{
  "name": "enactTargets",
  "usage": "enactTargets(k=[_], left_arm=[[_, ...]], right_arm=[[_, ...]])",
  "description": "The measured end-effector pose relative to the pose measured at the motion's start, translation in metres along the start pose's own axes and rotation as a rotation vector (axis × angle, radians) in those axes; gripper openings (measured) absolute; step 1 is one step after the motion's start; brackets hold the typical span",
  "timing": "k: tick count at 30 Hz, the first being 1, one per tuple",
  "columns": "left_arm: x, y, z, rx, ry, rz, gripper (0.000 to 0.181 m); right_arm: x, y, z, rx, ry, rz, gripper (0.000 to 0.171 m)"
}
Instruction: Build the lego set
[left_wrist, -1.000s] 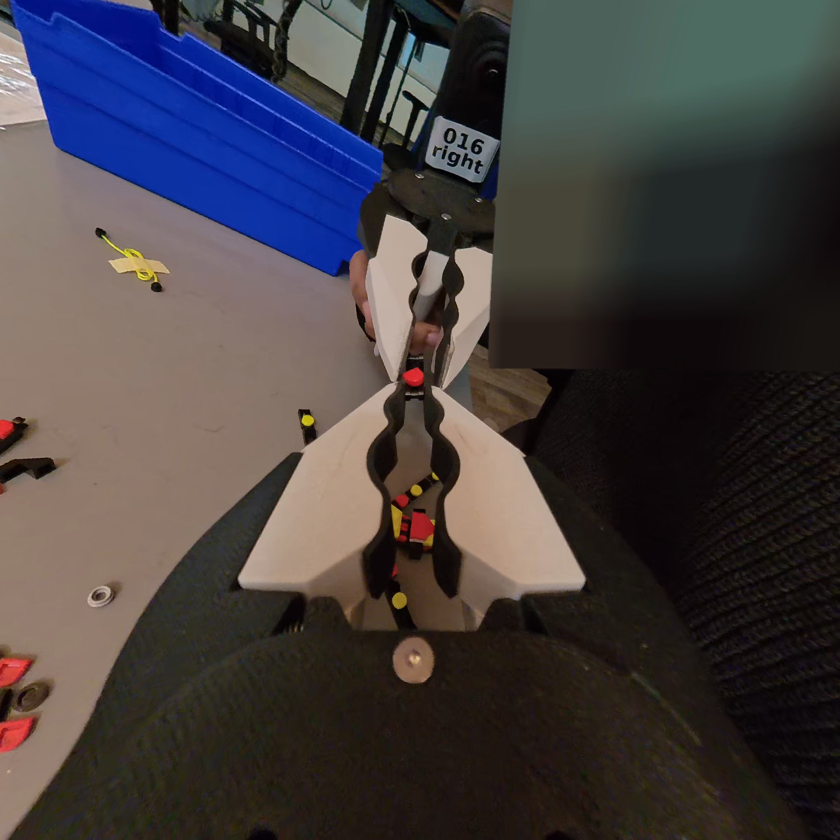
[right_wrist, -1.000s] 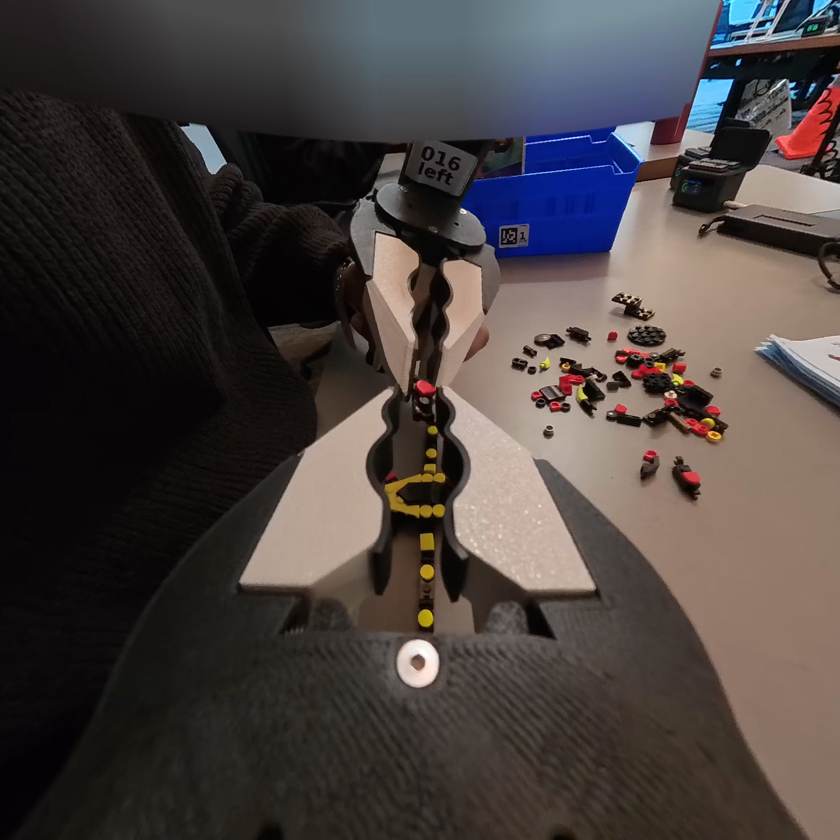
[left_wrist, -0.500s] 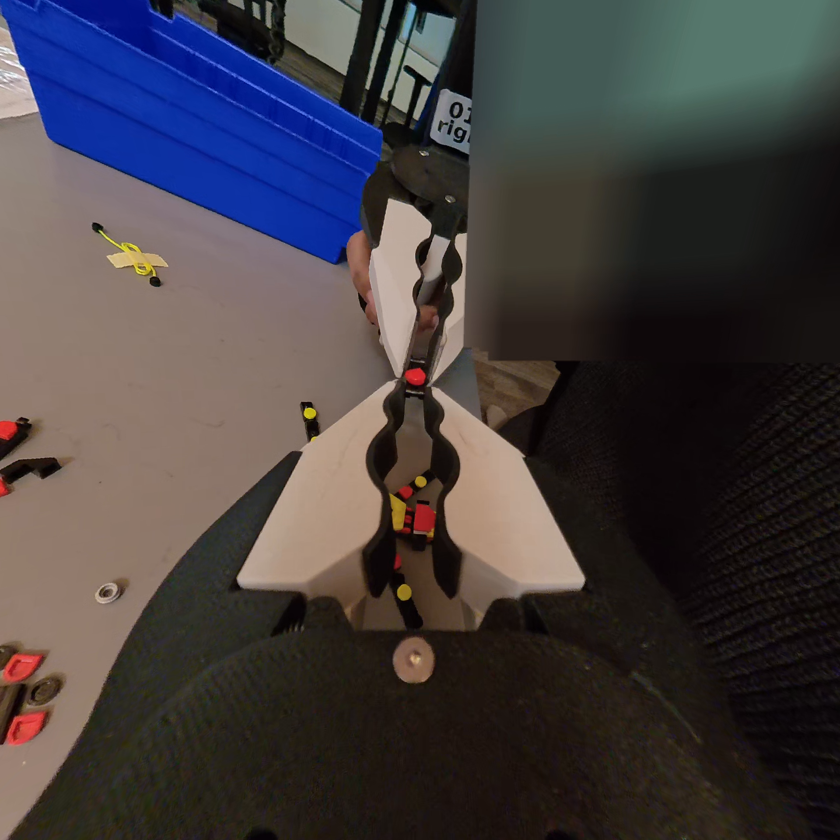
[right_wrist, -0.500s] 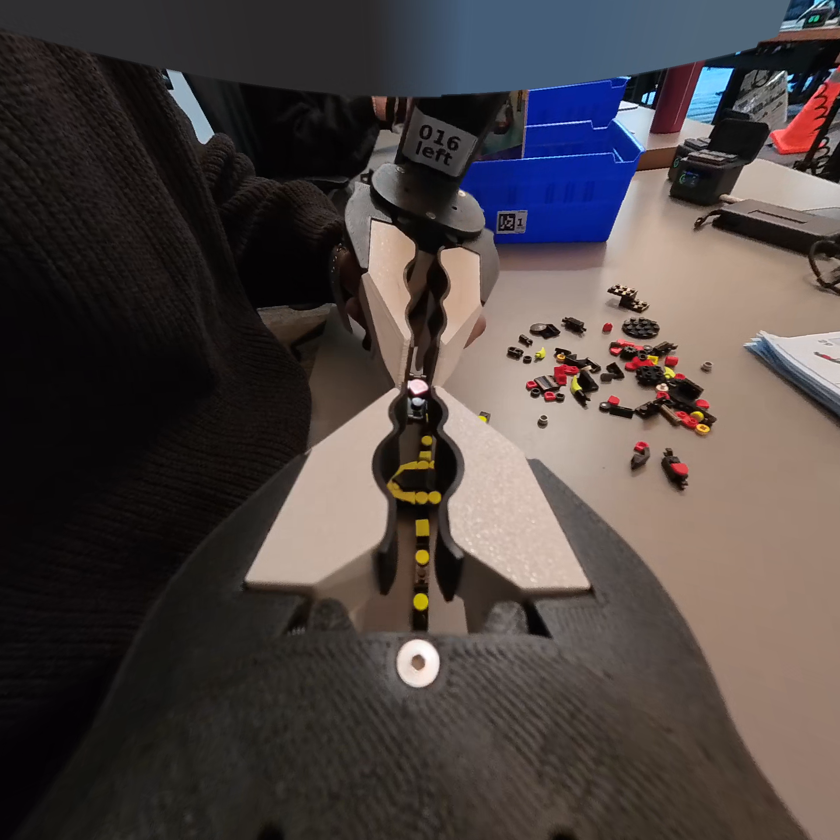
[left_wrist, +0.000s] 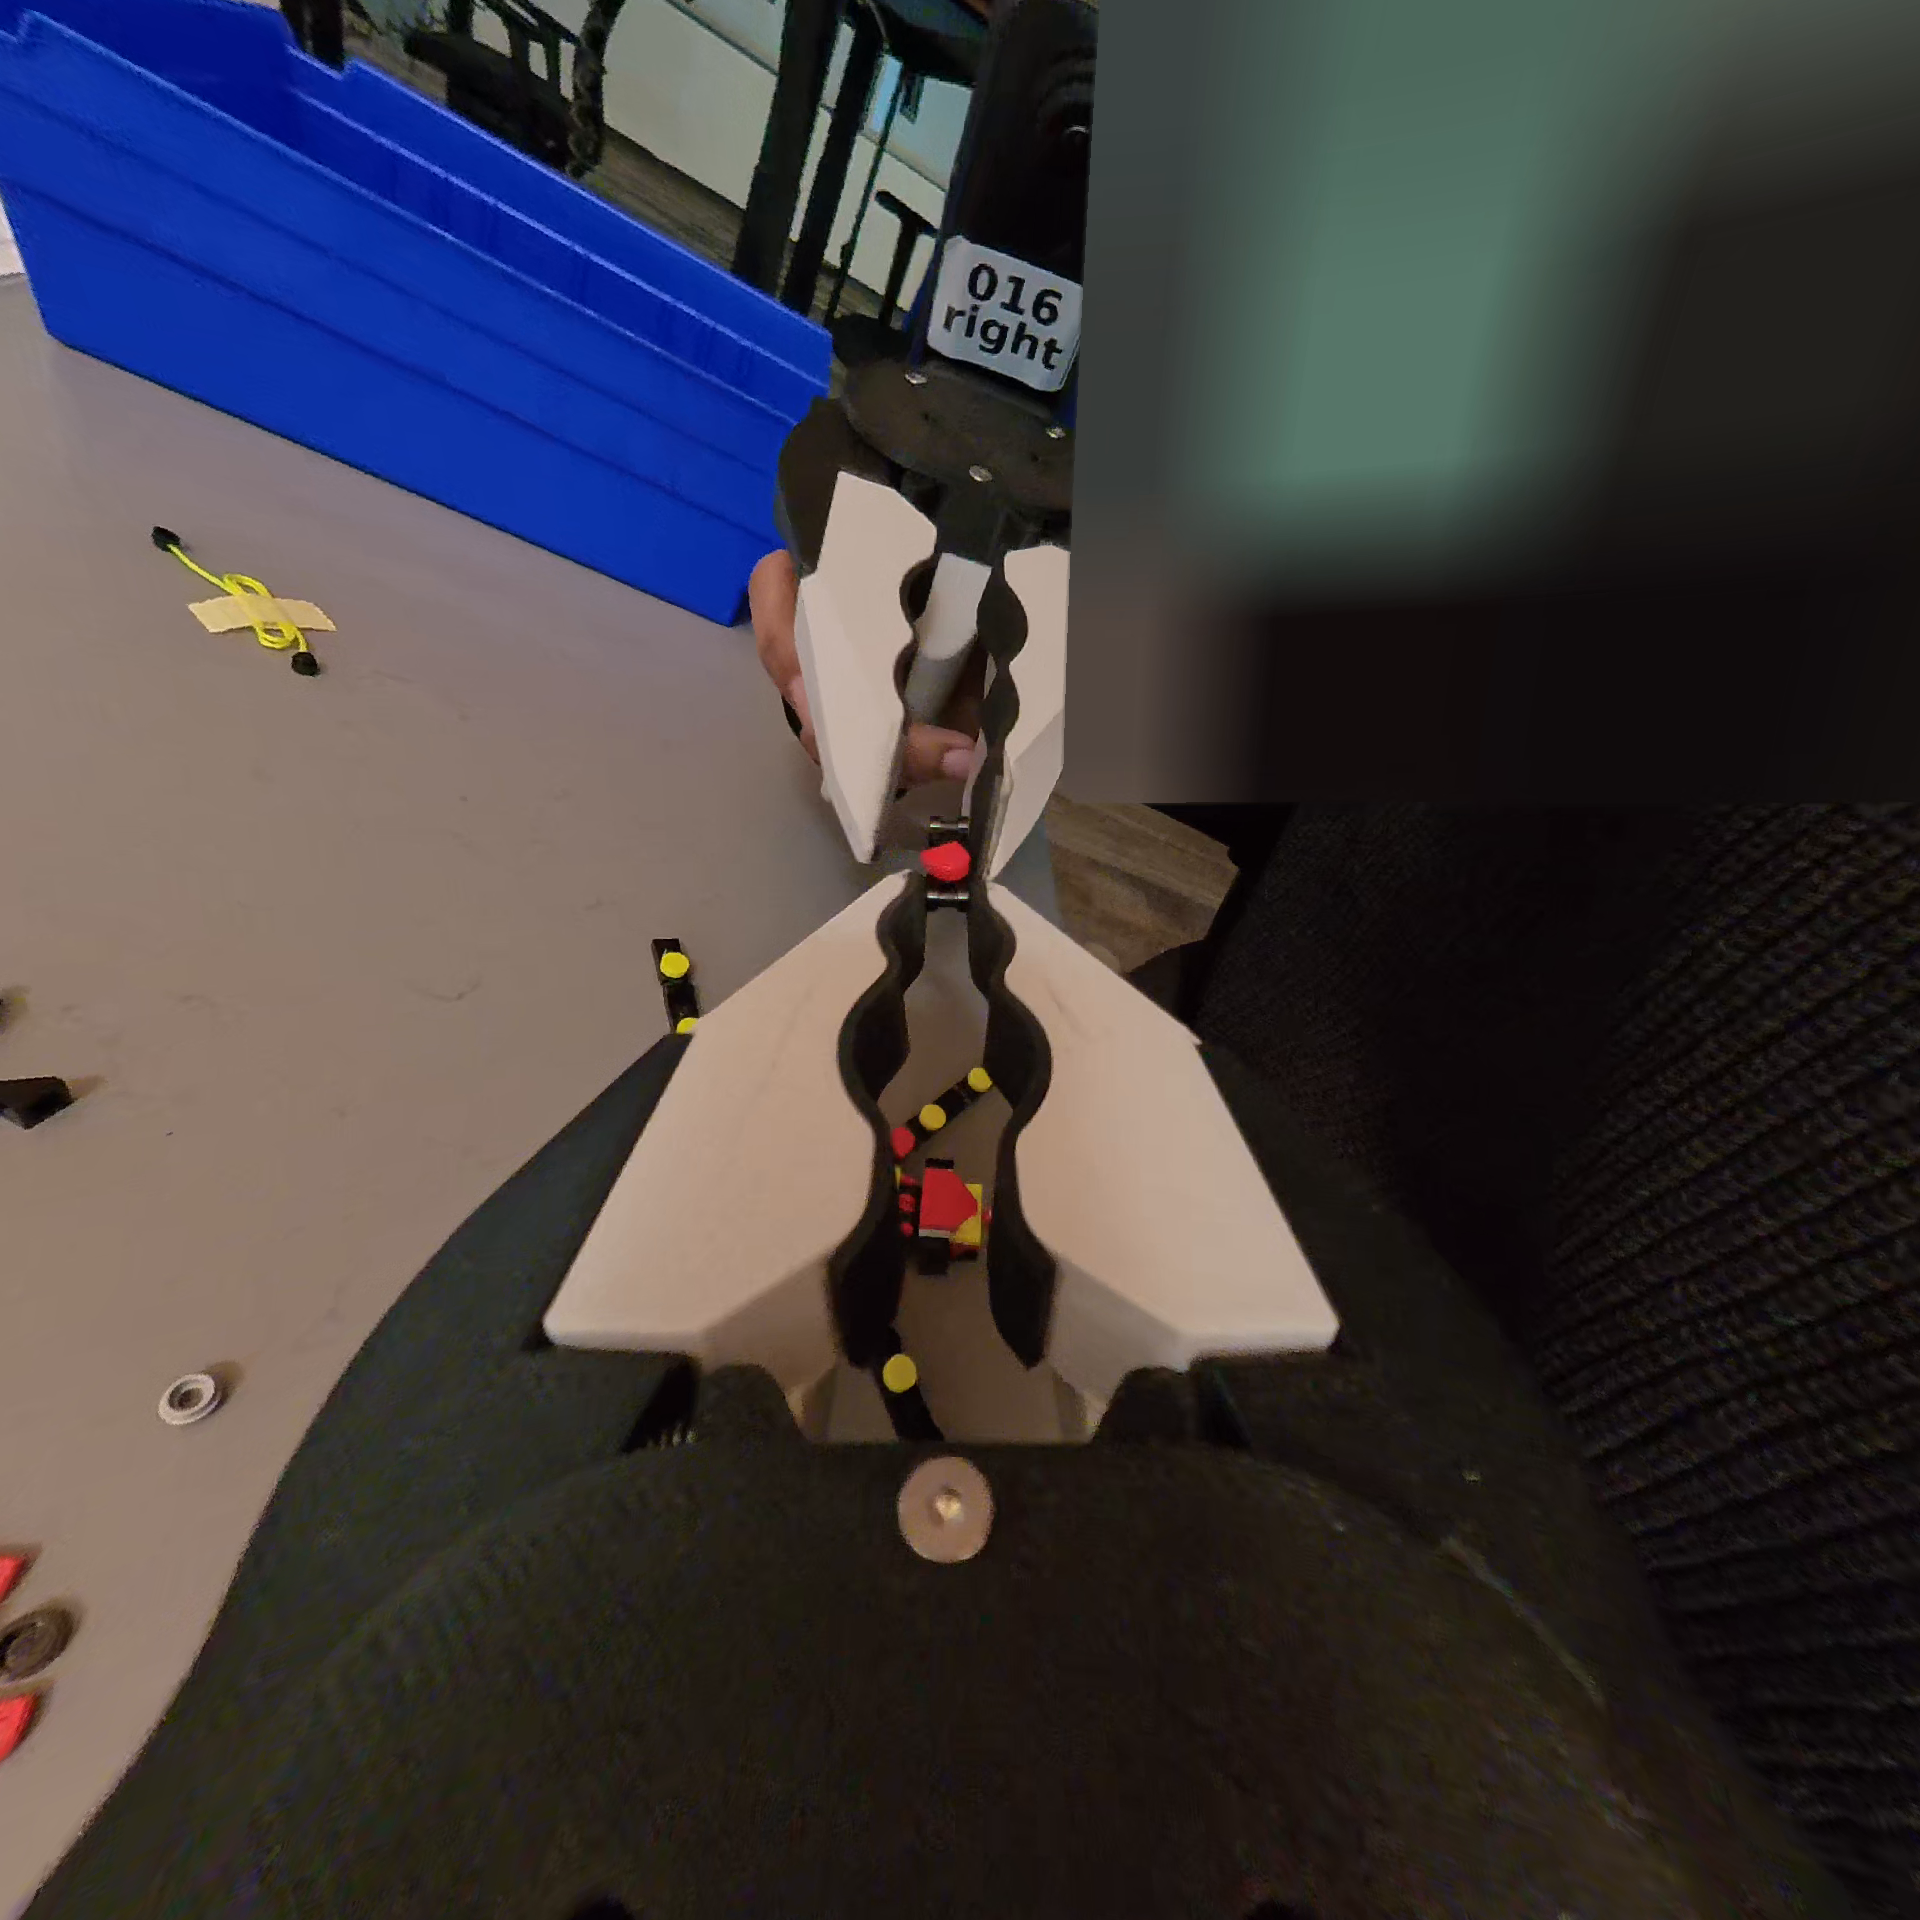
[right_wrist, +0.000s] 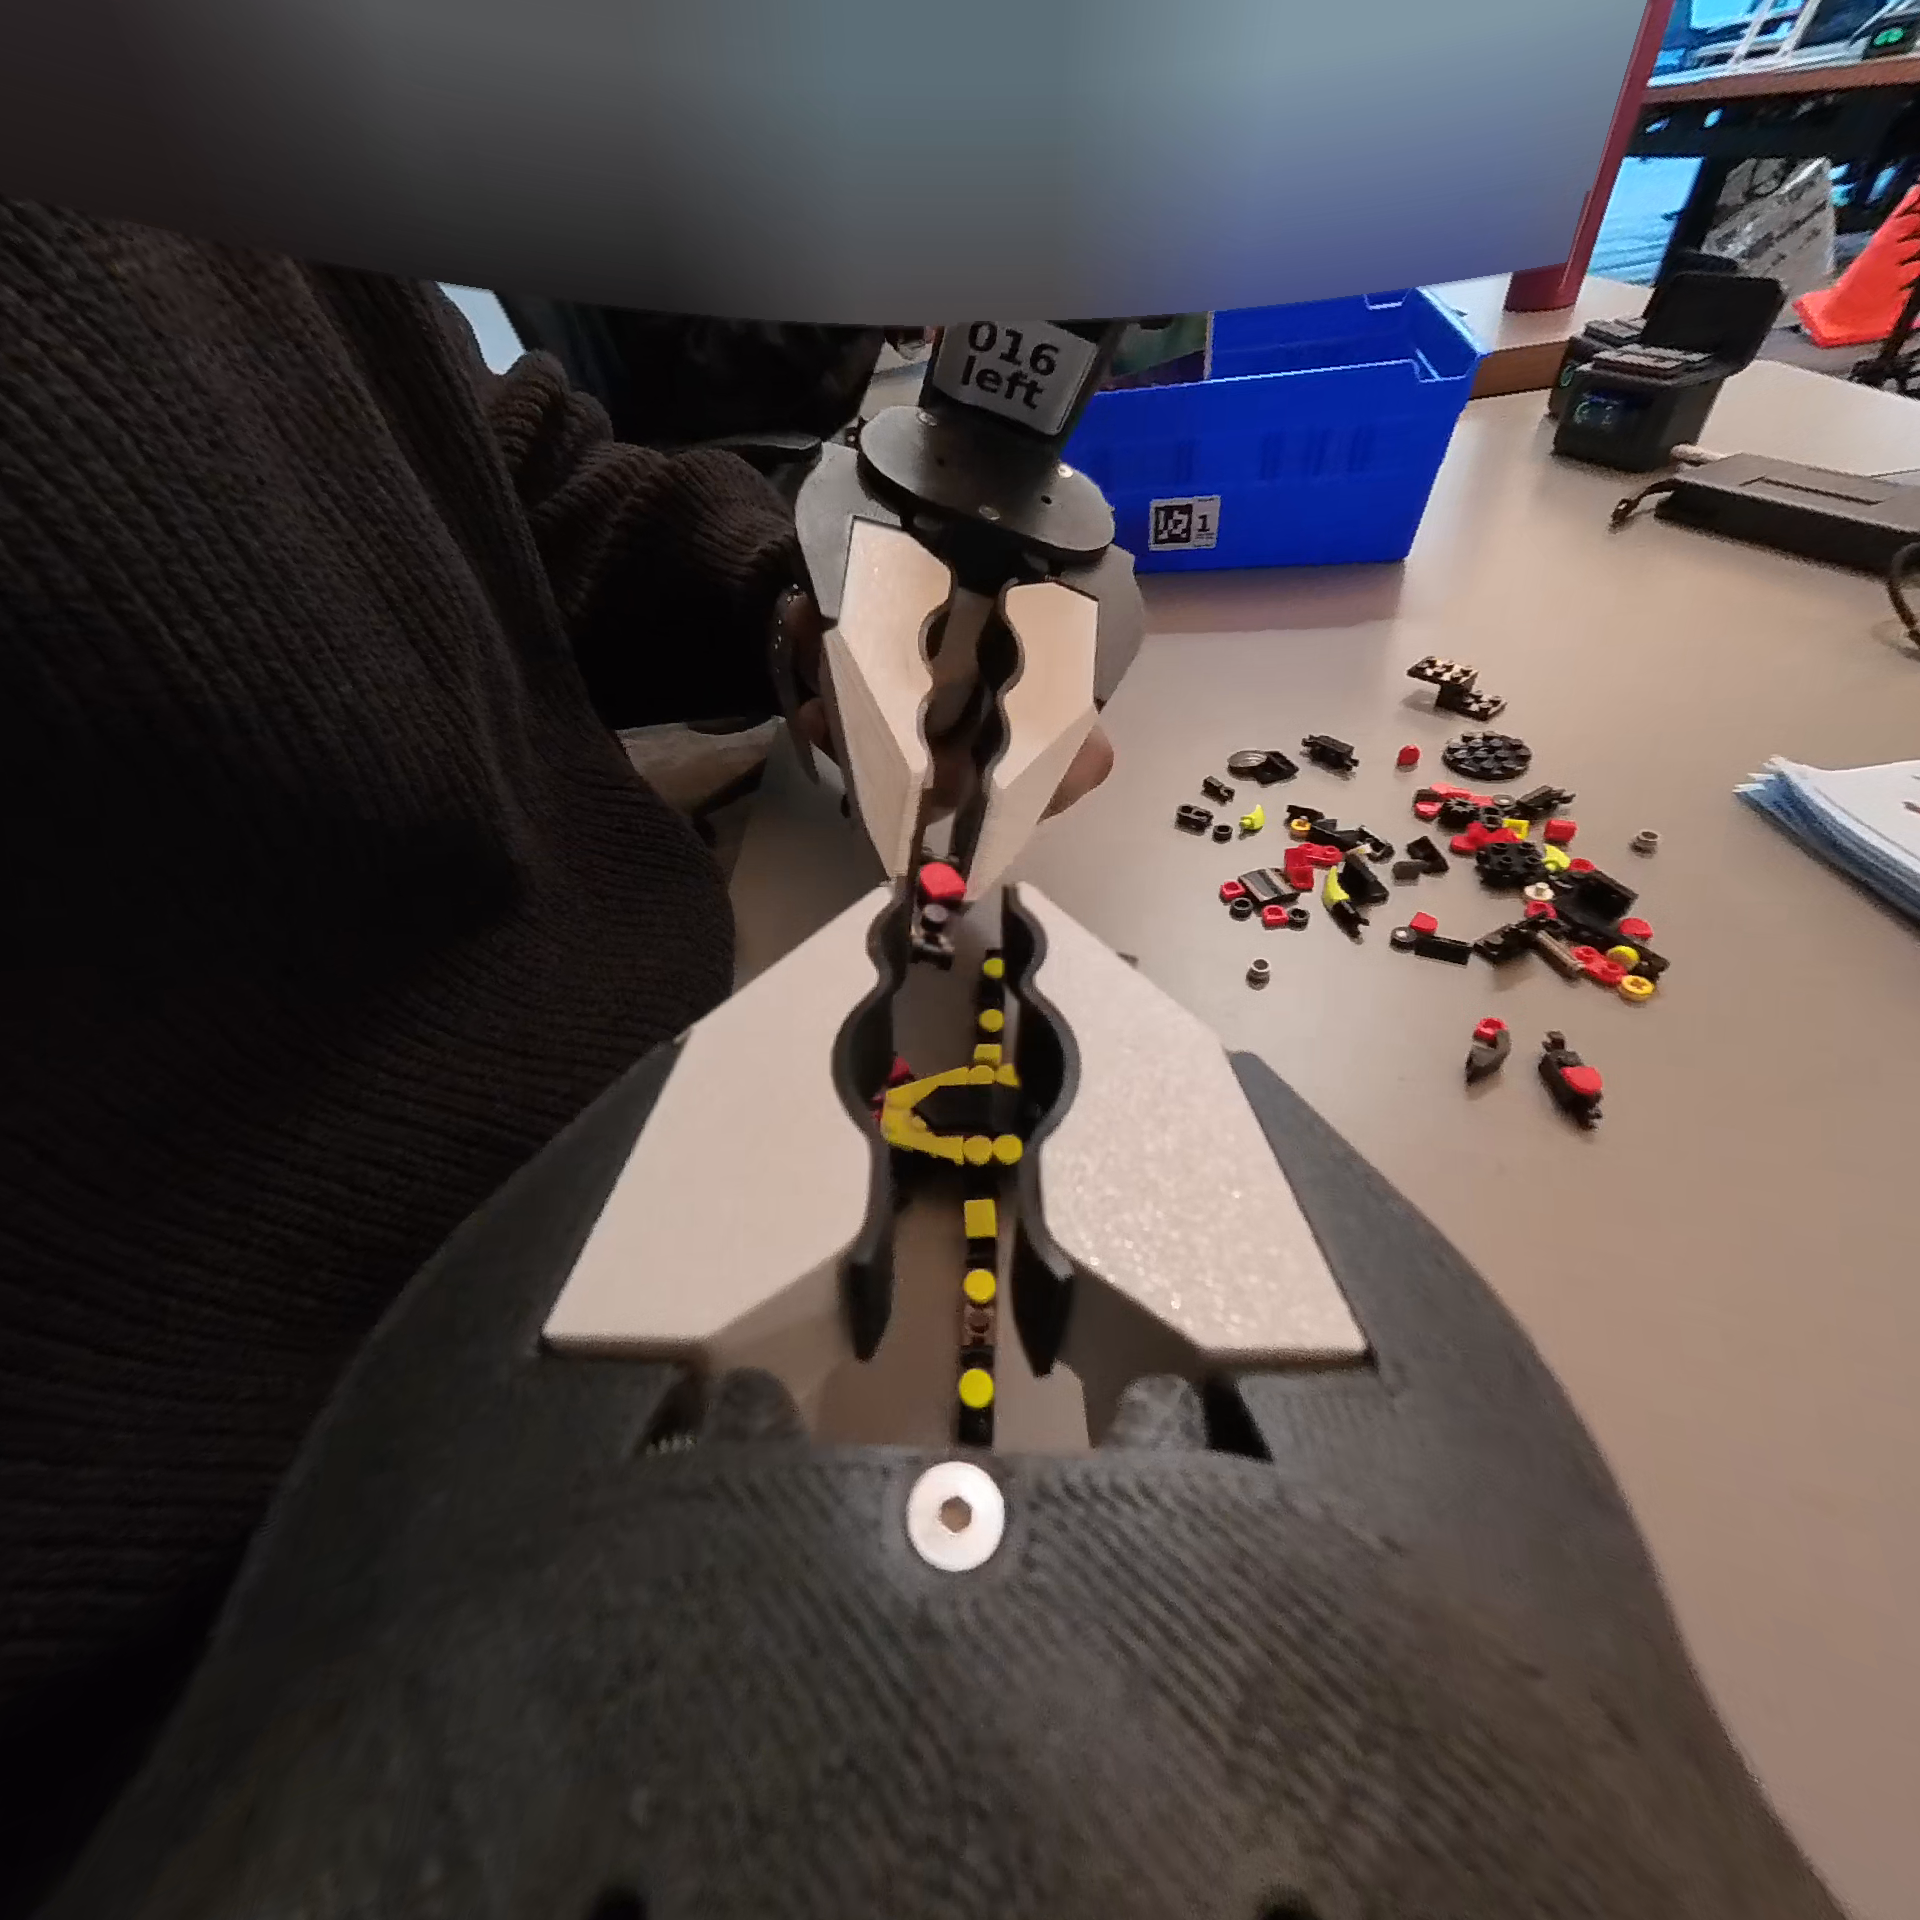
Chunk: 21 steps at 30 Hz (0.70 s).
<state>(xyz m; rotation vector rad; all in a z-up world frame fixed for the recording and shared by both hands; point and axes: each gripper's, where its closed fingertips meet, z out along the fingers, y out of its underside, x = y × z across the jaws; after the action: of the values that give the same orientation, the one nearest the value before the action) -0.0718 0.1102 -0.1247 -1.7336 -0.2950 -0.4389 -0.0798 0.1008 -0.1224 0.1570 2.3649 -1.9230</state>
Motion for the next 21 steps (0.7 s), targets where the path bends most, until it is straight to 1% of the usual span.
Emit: enactTargets(k=[2, 8, 12, 14, 21], left_arm=[[-0.0013, -0.0016, 0.0002, 0.008, -0.008, -0.004, 0.005], [0.0027, -0.0059, -0.0017, 0.043, 0.055, -0.071, 0.005], [0.0043, -0.0096, -0.0028, 0.07, 0.09, -0.114, 0.004], [0.0068, -0.0099, -0.0032, 0.075, 0.118, -0.133, 0.004], [0.0051, -0.0086, -0.0027, 0.071, 0.112, -0.14, 0.005]], right_arm=[[-0.0016, -0.001, -0.0006, 0.007, -0.011, -0.001, 0.008], [-0.0048, -0.0047, -0.0008, 0.033, -0.017, -0.017, 0.01], [-0.0081, -0.0084, -0.0022, 0.06, -0.045, -0.001, 0.015], [-0.0076, -0.0091, -0.0021, 0.064, -0.043, 0.004, 0.01], [-0.0057, -0.0082, -0.0027, 0.058, -0.038, 0.012, 0.007]])
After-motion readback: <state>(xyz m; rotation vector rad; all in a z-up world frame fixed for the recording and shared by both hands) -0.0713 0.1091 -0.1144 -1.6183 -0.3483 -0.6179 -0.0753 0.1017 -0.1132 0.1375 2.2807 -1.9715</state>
